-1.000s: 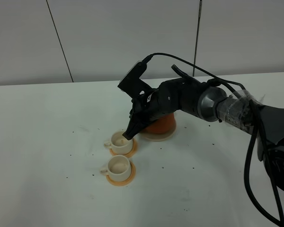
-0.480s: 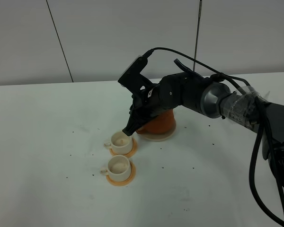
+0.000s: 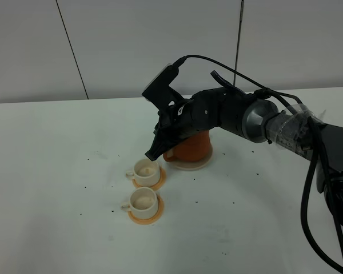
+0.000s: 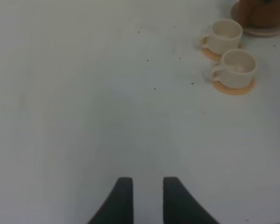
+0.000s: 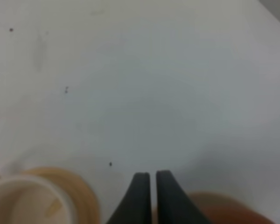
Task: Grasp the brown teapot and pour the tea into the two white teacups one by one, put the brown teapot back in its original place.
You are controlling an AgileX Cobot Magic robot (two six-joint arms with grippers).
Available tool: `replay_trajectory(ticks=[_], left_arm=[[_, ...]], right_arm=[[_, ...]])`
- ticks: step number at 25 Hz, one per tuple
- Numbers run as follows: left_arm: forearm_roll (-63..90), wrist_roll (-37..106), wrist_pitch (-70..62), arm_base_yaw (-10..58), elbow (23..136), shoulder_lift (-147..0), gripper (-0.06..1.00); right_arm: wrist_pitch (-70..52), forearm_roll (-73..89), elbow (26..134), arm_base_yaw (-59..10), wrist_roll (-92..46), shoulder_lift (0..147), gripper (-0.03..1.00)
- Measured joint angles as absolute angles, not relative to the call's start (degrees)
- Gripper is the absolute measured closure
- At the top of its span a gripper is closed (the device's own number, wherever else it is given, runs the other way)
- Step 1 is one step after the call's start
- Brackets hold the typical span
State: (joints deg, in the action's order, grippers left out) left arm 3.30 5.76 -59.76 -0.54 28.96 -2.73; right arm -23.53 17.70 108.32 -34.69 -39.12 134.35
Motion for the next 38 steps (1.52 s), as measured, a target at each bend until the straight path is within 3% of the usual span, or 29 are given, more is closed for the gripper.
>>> replay_trajectory(ticks=[38], left_arm=[[3.3, 5.8, -59.8, -0.5, 29.0, -2.7, 0.71]], right_arm=[[-27.3, 15.8, 108.3, -34.7, -38.9, 137.0, 0.95]])
